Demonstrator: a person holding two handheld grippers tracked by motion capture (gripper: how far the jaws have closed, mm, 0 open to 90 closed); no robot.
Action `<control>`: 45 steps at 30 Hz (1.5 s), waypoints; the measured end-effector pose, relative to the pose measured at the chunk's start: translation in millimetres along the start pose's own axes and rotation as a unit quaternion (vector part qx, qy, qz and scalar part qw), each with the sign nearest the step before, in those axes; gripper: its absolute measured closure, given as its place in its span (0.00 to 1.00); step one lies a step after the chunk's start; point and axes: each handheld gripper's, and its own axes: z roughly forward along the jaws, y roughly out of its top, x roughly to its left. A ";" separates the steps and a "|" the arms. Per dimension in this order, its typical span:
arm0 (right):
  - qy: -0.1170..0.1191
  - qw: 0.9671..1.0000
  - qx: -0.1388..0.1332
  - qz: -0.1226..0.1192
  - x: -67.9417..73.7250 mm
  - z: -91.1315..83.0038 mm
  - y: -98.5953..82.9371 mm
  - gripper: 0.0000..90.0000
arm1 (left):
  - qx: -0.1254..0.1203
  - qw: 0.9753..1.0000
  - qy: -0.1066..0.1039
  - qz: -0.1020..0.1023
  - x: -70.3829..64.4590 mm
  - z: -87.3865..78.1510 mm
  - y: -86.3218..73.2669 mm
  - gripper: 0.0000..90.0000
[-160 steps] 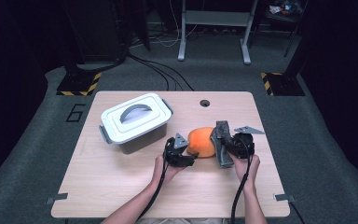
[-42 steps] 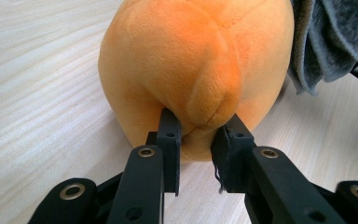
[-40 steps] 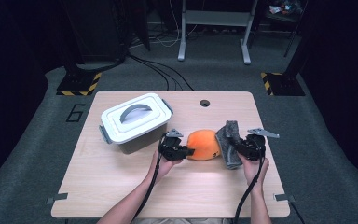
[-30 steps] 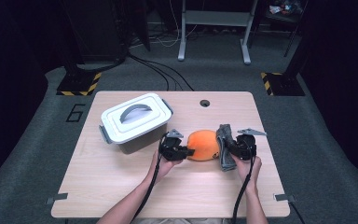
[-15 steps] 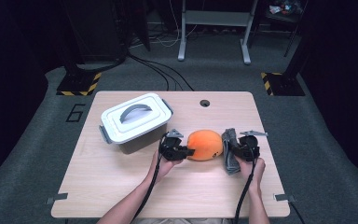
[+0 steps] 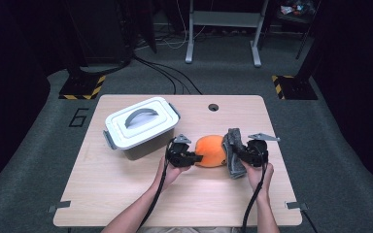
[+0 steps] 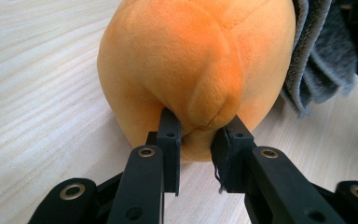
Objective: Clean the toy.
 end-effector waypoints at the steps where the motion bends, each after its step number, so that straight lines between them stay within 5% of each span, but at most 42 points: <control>1: -0.004 1.000 0.002 0.001 -0.2 2.2 -1.5 0.79 | 0.000 1.000 0.000 0.000 -0.2 0.2 0.0 0.82; 14: -0.026 0.997 0.074 0.002 -16.8 29.2 -16.4 0.79 | -0.001 1.000 0.001 -0.003 -0.1 0.5 0.5 0.82; 21: -0.038 0.999 0.007 0.000 -10.6 -3.8 -5.5 0.79 | -0.002 1.000 0.003 -0.001 1.3 0.0 1.2 0.82; 26: 0.003 0.998 -0.050 -0.031 9.8 -18.5 5.7 0.78 | -0.004 1.000 0.005 0.003 1.7 -0.1 1.6 0.80; 30: -0.002 0.999 -0.026 -0.045 17.5 -2.6 8.3 0.79 | -0.010 1.000 0.009 0.014 2.0 -1.7 1.0 0.72; 36: -0.009 0.999 -0.020 -0.024 11.8 2.8 9.6 0.79 | -0.009 0.998 0.040 0.039 0.5 4.3 -10.2 0.48; 40: -0.010 0.999 -0.020 -0.029 11.2 2.5 10.3 0.79 | -0.023 0.997 0.042 0.053 -1.9 9.3 -9.4 0.65; 45: 0.000 0.999 -0.034 -0.027 12.3 -6.5 13.4 0.78 | -0.026 0.998 0.031 0.045 -5.0 6.3 -4.3 0.83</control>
